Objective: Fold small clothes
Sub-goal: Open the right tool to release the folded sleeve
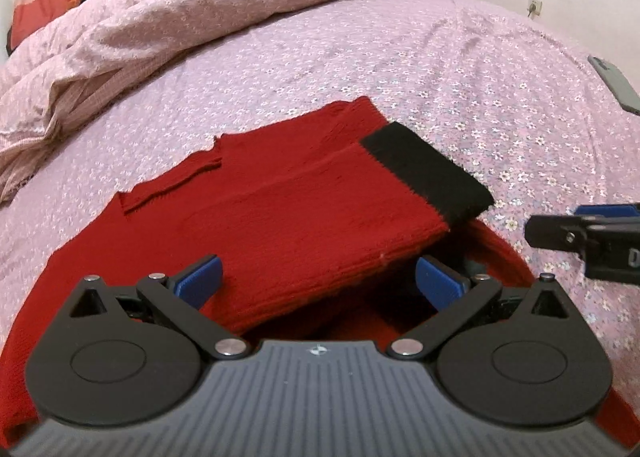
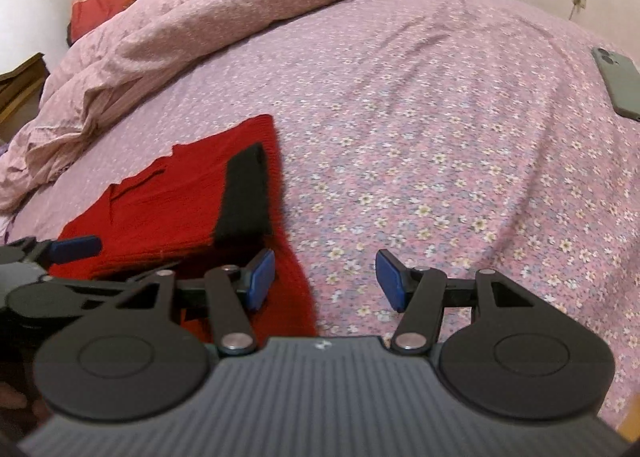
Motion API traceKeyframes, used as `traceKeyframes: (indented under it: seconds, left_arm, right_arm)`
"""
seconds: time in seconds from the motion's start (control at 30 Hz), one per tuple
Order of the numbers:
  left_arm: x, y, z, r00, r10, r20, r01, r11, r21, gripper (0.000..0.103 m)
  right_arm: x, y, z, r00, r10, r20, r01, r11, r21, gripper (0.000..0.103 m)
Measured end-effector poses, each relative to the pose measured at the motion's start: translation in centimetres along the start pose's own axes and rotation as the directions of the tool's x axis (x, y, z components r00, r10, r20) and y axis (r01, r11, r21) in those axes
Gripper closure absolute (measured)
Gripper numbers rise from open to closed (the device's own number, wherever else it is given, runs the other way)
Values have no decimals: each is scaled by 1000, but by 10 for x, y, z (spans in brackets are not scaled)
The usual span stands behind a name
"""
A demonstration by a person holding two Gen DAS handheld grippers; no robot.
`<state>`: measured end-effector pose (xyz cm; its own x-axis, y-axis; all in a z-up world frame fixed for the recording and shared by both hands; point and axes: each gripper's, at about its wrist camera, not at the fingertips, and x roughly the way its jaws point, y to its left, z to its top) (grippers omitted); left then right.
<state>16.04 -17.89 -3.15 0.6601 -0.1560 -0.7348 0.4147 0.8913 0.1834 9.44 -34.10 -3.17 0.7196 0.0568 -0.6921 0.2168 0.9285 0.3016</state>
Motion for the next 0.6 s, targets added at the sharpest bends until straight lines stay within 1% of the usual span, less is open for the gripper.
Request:
traceKeyframes:
  seconds: [0.07,0.23,0.33,0.43,0.57,0.6]
  left_arm:
    - [4,-6,2,1000,15,17,-15,1000,12,0]
    - [9,-14,5,998,17,61,-19,999,38,0]
    - [16,-17,5,998,25,65,-29,998,53,0]
    - [19,-16,4,997,34,66,-37,999,35,1]
    - [19,-13,4,997,14,71,-16,999,31,4]
    - [16,-13,3,997,10,79,-12,999,30,7]
  right_arm:
    - [1,-4,-1,1000,0,-3,1,1000,11,44]
    - [2,-8,-3,1000,5,-8,-5,1000,27,44]
    - [3,-9,-4,1000,12,-10,-12,999,35,44]
    - [4,-9,-4,1000,18,-14,-18,999,35,44]
    - [5,-9,-5,1000,19,-16,-19,999,40,44]
    - [5,-9,-5,1000,19,-16,-18,999,42,44]
